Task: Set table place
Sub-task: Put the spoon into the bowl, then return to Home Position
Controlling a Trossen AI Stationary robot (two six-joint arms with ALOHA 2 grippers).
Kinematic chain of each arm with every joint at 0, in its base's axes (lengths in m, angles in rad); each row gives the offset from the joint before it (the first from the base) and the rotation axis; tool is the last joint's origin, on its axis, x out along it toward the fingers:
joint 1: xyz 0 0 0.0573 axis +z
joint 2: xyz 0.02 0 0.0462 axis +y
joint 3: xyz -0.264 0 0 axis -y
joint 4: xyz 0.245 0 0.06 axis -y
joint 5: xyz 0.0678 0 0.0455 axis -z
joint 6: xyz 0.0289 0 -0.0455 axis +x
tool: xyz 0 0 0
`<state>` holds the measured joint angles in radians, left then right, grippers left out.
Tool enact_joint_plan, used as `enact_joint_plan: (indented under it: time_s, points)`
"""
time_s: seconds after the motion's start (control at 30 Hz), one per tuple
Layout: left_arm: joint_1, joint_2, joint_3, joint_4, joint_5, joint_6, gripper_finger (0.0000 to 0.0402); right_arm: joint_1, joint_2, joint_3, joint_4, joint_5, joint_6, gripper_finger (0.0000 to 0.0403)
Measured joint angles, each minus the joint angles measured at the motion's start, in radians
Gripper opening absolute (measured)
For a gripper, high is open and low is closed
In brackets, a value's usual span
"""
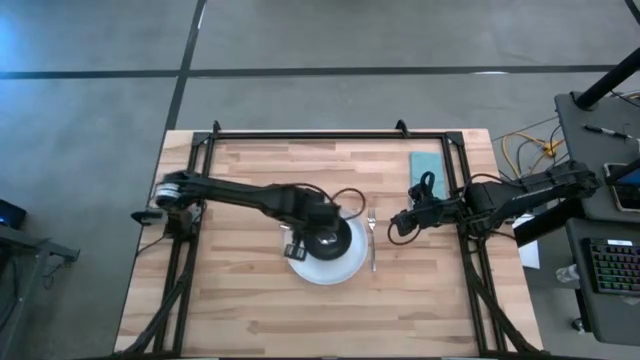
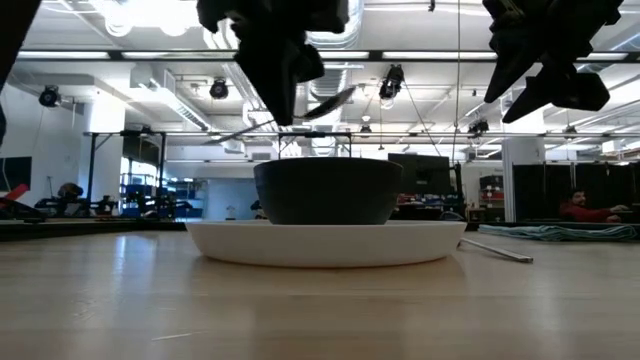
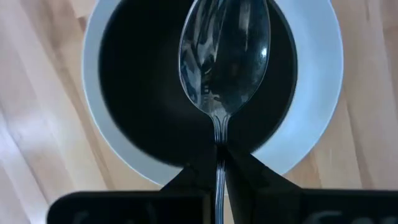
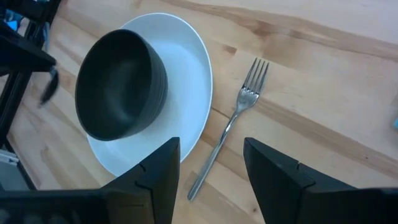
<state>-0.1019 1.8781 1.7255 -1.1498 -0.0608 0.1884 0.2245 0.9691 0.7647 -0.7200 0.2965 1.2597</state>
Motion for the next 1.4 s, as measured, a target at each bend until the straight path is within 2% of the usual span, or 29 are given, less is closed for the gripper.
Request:
enact_joint_plan:
  time_s: [0.23, 0.5, 0.8, 1.1, 1.2, 1.4]
  points:
    - [0.002, 0.159, 0.178, -0.122, -0.001, 0.003, 0.0, 0.0, -0.001, 0.0, 0.002, 0.0, -0.004, 0.0171]
    - [0.006, 0.263, 0.248, -0.214, 0.0, 0.009, 0.0, 0.0, -0.001, 0.0, 0.002, 0.002, -0.004, 0.0171]
    - [0.027, 0.264, 0.259, -0.207, 0.0, 0.032, 0.0001, 0.0, -0.001, 0.0, 0.0, 0.019, -0.023, 0.0171]
    - [0.037, 0.264, 0.256, -0.163, 0.016, 0.038, 0.004, 0.0, -0.001, 0.0, -0.001, 0.019, -0.023, 0.0171]
    - [0.037, 0.263, 0.255, -0.165, 0.055, 0.051, 0.0043, 0.0, -0.001, 0.0, -0.002, 0.019, -0.023, 0.0171]
    - [0.037, 0.263, 0.258, -0.17, 0.035, 0.053, 0.0044, 0.0, -0.001, 0.0, -0.005, 0.019, -0.03, 0.0171]
